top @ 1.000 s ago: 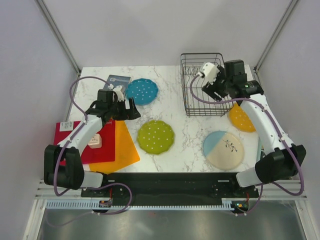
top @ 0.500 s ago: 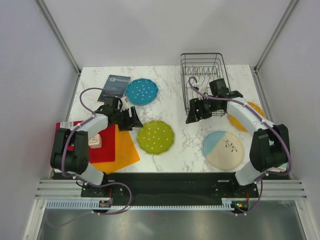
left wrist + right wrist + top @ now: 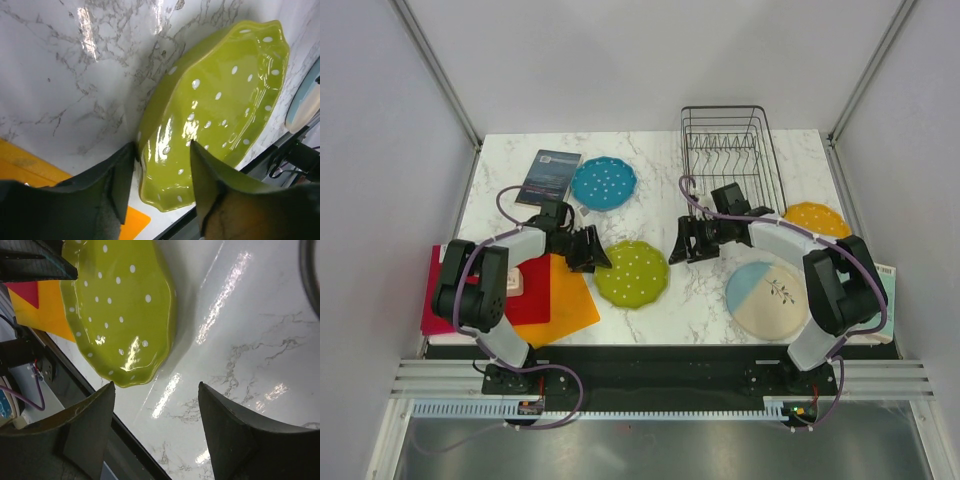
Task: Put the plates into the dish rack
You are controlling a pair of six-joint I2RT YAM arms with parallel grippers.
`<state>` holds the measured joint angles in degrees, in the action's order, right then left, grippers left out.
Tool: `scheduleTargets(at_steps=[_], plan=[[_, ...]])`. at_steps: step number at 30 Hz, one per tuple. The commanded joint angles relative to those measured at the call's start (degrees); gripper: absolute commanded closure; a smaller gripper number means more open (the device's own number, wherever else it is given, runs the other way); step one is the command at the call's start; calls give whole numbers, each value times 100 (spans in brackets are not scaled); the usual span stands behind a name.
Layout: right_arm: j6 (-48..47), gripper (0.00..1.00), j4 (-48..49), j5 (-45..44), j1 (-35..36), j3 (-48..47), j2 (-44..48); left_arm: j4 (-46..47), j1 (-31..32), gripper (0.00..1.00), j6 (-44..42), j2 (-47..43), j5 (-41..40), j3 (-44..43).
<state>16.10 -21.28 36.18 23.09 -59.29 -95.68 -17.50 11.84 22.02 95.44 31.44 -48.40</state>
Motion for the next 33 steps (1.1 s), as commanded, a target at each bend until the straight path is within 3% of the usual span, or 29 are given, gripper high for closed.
scheduleTargets(at_steps=[1,2,5,11,18,28,33], plan=[[683,25,809,-305,81,487,190,-237,64,52,-31,168,46,199],[876,25,1027,-261,116,706,268,-219,64,62,-57,125,99,226],[1070,24,1265,-287,134,962,304,-280,64,79,-242,-77,178,261],[1457,25,1661,-191,178,1121,111,-316,56,97,-637,-464,853,349],[1405,25,1601,-367,328,1148,304,-141,38,98,-770,-816,2005,568],[1001,28,1407,257,486,910,629,80,47,98,-435,-1071,2033,173],[1009,41,1407,398,503,787,700,71,47,98,-444,-1010,1989,50]])
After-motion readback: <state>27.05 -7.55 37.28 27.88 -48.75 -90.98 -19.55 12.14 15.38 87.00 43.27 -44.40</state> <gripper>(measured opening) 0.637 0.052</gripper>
